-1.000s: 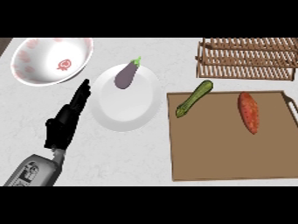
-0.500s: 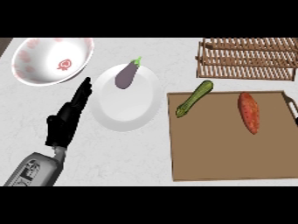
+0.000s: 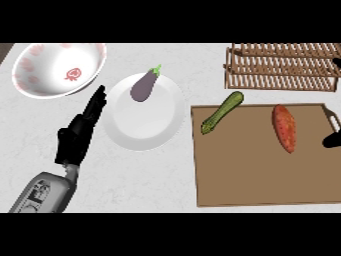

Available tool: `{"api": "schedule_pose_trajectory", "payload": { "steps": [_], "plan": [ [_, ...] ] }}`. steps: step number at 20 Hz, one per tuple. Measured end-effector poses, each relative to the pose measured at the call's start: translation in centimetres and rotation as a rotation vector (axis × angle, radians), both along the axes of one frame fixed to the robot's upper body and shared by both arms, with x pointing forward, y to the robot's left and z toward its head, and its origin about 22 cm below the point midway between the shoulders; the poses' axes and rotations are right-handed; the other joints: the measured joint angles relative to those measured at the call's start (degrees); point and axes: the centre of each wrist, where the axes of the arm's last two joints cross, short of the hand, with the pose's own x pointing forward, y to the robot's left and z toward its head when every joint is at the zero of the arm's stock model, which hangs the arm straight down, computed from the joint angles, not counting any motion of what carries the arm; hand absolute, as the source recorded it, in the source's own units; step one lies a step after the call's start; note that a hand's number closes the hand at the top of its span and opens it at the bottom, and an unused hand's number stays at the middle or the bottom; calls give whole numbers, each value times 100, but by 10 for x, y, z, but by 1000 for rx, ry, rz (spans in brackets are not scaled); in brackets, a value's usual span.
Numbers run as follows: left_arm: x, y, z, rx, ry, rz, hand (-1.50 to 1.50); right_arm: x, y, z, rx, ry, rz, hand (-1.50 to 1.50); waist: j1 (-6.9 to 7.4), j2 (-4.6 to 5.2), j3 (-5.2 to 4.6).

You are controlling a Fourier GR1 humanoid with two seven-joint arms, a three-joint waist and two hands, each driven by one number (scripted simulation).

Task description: Pick the sweet potato from the tray and place it in the tiered shelf

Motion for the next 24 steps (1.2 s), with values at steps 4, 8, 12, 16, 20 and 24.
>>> {"api": "schedule_pose_trajectory", "payload": {
  "steps": [4, 8, 12, 16, 20, 24],
  "plan": [
    [-5, 6, -4, 0, -6, -1, 0, -4, 7, -10, -29, -11, -18, -150, 5, 0, 1],
    [-2, 4, -3, -1, -4, -7, 0, -4, 16, -12, -29, -10, -29, -150, 7, 2, 1],
    [-6, 6, -1, 2, -4, -6, 0, 2, 17, -18, -30, 1, -38, -150, 19, 4, 2],
    [-8, 4, -6, 6, -4, -4, 0, 0, 24, -28, -33, 10, -46, -150, 13, 4, 2],
    [-1, 6, -10, 5, 1, -2, 0, 3, 24, -40, -41, 27, -51, -150, 8, 6, 1],
    [-1, 3, -7, -3, -1, -7, 0, 6, 26, -42, -54, 40, -54, -150, 11, 5, 2]
  ]
}}
